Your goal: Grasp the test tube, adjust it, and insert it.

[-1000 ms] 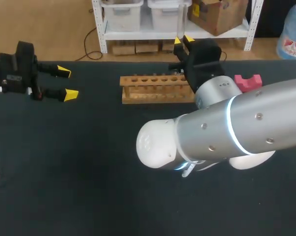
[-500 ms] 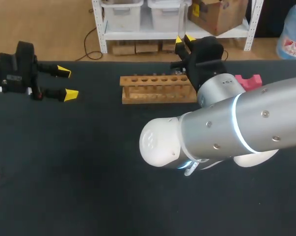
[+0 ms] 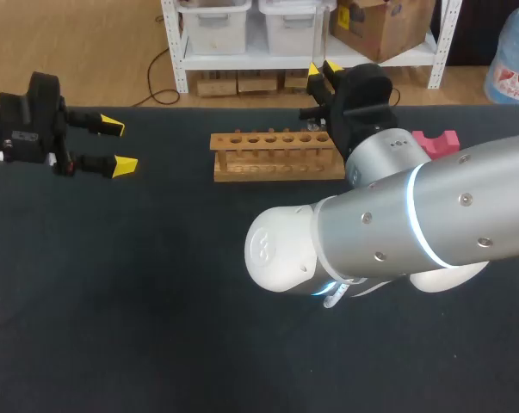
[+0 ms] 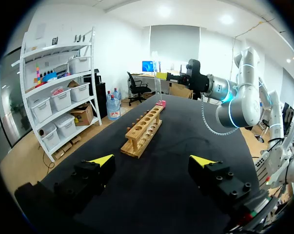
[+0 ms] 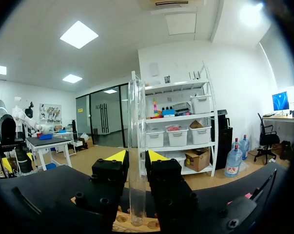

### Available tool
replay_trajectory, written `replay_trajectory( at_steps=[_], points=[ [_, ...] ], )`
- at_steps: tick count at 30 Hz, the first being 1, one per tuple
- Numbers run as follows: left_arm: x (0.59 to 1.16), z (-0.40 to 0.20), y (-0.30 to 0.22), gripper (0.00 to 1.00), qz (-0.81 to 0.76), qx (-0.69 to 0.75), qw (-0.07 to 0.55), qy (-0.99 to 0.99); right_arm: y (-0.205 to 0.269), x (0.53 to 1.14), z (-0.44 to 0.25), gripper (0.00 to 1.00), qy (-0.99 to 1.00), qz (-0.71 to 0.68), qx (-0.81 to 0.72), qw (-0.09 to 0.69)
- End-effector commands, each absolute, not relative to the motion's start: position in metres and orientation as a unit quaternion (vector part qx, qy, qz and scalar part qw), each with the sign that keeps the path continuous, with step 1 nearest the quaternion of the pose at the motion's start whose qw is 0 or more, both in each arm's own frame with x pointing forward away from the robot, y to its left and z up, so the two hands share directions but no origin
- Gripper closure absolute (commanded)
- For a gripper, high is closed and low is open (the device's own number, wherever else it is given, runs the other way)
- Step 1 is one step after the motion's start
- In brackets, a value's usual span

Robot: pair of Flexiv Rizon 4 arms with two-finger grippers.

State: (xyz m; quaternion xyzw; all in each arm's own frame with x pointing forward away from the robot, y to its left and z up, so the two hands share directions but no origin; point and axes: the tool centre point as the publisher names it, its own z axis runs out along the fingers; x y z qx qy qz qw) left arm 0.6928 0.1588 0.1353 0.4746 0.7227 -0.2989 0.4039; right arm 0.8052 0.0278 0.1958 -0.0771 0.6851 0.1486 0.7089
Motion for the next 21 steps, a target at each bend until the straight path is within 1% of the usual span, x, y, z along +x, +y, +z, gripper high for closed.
replay_trajectory(
  at_steps=[1,21],
  points=[
    [0.6925,0.1337,0.1598,0.00,-0.299,0.475,0.407,0.721,0.0263,0.8049,0.1965,1.00,0.685,0.150,-0.078,0.708],
    [0.6925,0.1337,0.1598,0.00,-0.299,0.475,0.407,0.721,0.0274,0.8054,0.1965,1.00,0.684,0.147,-0.078,0.710]
  ],
)
